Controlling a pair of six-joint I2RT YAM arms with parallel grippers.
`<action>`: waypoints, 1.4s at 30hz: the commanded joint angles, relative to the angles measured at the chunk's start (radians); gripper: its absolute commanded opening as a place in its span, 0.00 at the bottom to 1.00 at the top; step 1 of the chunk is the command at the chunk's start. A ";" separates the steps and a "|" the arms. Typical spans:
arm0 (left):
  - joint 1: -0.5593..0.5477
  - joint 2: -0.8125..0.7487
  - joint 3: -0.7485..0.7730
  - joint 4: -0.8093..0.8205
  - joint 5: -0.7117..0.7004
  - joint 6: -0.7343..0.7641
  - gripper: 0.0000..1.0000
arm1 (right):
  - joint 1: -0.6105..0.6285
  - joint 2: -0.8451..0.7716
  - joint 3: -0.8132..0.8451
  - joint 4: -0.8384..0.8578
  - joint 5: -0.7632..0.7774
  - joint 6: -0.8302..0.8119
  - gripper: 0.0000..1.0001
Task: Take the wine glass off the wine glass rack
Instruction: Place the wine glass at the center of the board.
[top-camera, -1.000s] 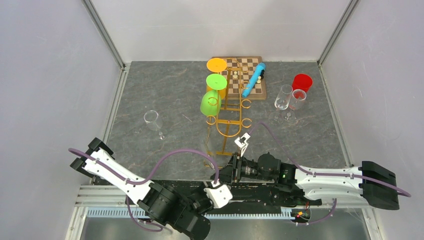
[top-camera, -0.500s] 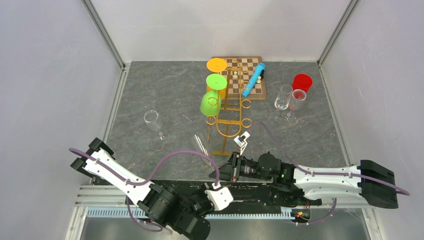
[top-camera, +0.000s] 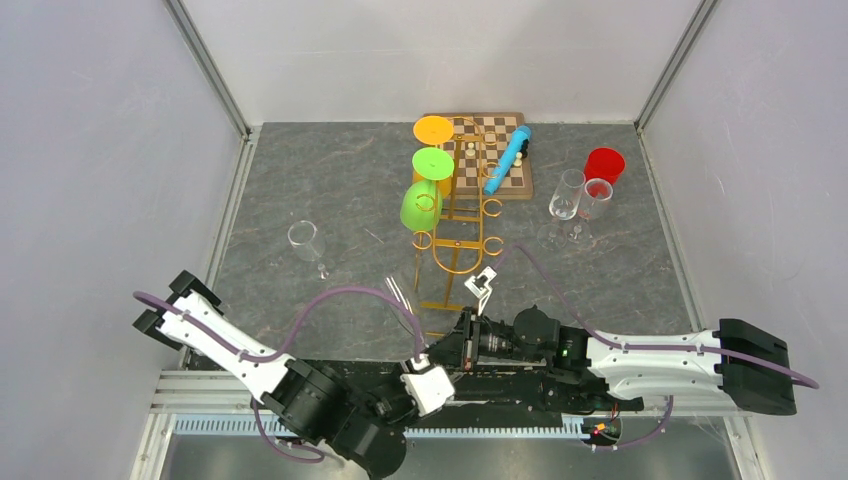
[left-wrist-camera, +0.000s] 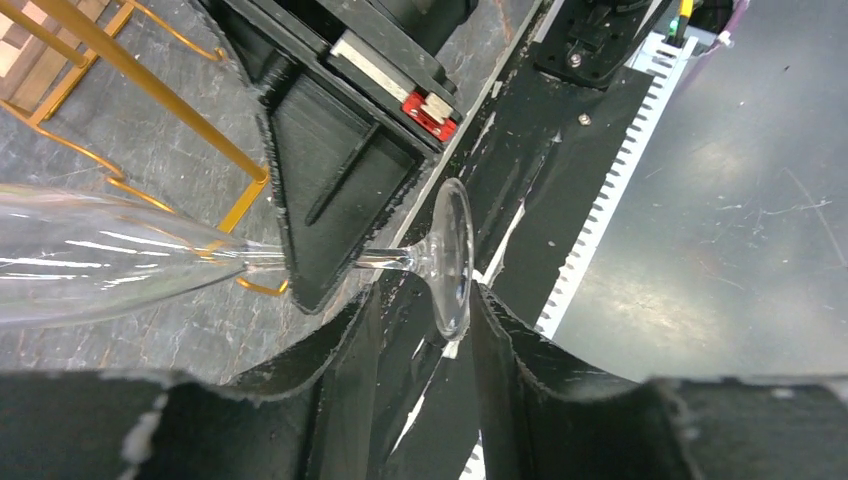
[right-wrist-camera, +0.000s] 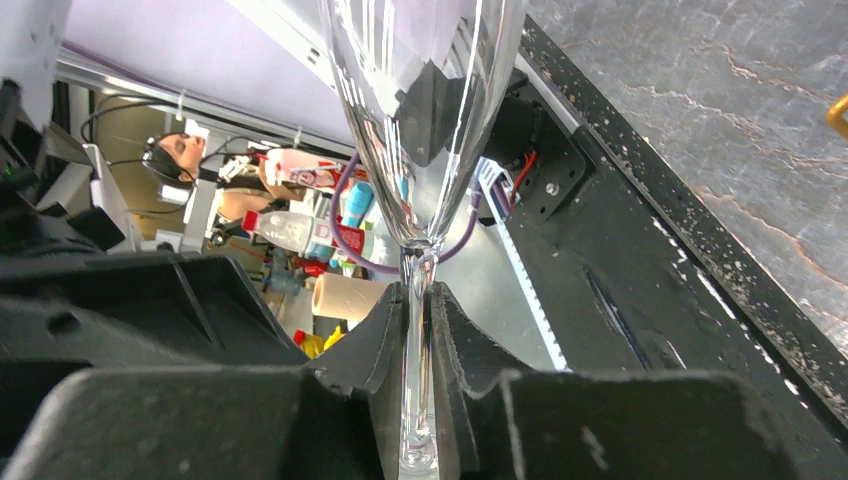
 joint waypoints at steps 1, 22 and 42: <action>0.008 -0.067 -0.029 0.095 -0.015 0.008 0.47 | 0.009 -0.019 0.030 0.000 -0.016 -0.089 0.00; 0.479 -0.232 -0.120 0.325 0.489 0.129 0.60 | 0.009 -0.130 0.149 -0.489 0.077 -0.642 0.00; 0.777 -0.300 -0.126 0.302 0.758 0.084 0.63 | 0.009 -0.269 0.186 -0.747 0.223 -0.803 0.00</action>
